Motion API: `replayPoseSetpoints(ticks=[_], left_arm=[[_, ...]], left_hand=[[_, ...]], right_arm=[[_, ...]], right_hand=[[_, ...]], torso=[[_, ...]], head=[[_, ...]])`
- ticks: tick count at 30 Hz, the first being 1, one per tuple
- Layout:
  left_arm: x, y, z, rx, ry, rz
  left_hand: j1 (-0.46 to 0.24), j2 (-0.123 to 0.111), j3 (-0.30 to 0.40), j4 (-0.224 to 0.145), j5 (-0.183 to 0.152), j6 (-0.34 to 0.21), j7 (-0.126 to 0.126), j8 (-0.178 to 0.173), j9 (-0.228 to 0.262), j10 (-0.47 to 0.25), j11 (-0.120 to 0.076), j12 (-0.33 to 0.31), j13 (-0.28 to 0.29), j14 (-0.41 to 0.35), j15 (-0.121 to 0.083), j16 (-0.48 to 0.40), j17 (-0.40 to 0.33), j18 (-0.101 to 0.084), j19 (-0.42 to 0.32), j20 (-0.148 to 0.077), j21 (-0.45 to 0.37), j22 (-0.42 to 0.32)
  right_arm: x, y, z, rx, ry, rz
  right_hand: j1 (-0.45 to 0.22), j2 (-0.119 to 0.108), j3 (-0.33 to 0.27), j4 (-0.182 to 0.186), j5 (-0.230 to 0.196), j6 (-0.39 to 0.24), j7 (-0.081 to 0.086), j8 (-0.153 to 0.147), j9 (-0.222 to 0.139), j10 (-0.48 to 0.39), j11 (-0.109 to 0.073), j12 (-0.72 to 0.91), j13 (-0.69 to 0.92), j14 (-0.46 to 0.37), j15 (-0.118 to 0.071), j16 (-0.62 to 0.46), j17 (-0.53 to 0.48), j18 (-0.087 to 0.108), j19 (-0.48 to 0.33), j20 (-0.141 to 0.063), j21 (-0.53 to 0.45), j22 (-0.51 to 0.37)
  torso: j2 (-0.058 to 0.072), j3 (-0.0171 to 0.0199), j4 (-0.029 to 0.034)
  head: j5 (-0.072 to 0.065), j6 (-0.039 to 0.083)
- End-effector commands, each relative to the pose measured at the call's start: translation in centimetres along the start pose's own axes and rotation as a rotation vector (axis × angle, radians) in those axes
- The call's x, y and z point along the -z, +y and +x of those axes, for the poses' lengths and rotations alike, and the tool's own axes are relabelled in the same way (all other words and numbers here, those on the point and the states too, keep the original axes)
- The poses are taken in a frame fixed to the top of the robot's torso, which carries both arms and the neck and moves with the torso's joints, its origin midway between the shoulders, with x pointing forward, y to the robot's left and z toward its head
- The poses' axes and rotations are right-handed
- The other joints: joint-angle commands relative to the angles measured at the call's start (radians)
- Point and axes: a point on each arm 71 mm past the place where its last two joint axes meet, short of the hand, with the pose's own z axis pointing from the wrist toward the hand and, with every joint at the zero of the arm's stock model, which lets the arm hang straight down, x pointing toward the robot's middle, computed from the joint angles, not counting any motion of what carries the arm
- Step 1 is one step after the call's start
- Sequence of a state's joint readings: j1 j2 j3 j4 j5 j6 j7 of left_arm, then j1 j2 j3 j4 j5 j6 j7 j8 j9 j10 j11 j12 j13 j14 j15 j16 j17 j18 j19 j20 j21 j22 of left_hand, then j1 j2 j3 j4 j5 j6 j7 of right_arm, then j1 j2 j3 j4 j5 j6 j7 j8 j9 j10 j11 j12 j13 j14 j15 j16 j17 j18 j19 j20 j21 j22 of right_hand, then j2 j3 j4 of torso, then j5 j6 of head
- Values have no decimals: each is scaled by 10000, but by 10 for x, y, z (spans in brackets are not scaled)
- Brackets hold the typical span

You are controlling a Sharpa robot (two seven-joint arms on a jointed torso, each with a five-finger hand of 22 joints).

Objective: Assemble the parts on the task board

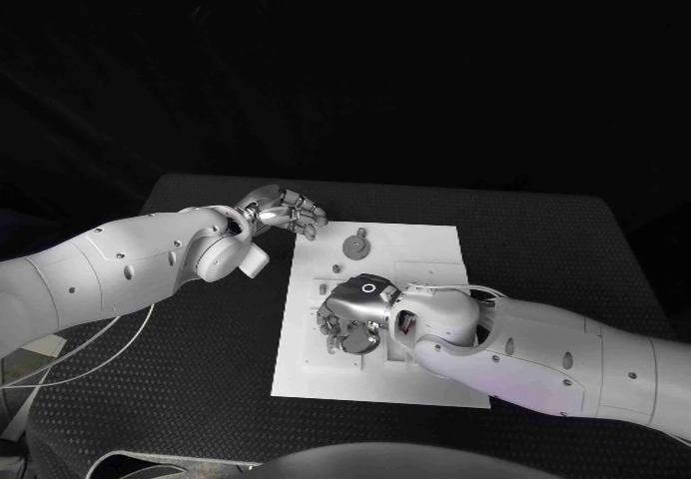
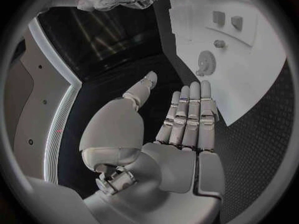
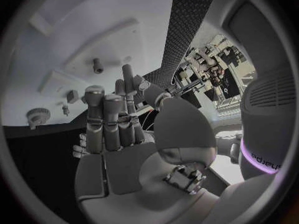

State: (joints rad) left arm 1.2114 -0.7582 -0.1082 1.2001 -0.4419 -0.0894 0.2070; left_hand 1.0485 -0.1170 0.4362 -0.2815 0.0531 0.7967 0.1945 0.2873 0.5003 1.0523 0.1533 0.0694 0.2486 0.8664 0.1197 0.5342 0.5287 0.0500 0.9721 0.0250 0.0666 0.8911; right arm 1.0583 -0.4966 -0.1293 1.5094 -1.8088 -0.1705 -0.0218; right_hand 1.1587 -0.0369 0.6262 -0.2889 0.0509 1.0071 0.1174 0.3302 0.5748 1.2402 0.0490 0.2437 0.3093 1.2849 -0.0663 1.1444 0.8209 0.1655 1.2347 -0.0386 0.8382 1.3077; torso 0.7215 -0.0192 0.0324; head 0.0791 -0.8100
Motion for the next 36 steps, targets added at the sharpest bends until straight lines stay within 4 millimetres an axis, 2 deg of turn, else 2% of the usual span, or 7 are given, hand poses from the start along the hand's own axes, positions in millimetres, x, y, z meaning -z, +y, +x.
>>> replayPoseSetpoints(ticks=[1, 36], left_arm=[[-1, -2, 2, 86, 60, 116], [-1, -2, 3, 119, 128, 93]], left_hand=[[-87, 11, -52, 26, -37, -2, 56, 39, -12, 21, 48, -12, -18, 27, 69, -35, 15, 201, -67, 27, 36, -13], [-116, 17, -48, 40, -37, -14, 62, 39, -19, 12, 52, -13, -41, 34, 70, -72, 60, 202, -70, 27, 36, -23]], right_arm=[[-1, 0, 4, 174, 268, -51], [-1, 2, 20, 5, 810, -113]], right_hand=[[140, 46, 55, -25, 35, 68, -13, 31, 230, 164, -108, 26, 14, -12, -75, 30, 13, 963, 54, -49, 43, 208], [125, 64, 45, -32, 36, 62, -12, 17, 244, 153, -110, 17, 46, -30, -76, 24, 27, 963, 36, -49, 47, 207]], torso=[[0, -1, -4], [-1, 1, 1]], head=[[-5, -16], [11, -47]])
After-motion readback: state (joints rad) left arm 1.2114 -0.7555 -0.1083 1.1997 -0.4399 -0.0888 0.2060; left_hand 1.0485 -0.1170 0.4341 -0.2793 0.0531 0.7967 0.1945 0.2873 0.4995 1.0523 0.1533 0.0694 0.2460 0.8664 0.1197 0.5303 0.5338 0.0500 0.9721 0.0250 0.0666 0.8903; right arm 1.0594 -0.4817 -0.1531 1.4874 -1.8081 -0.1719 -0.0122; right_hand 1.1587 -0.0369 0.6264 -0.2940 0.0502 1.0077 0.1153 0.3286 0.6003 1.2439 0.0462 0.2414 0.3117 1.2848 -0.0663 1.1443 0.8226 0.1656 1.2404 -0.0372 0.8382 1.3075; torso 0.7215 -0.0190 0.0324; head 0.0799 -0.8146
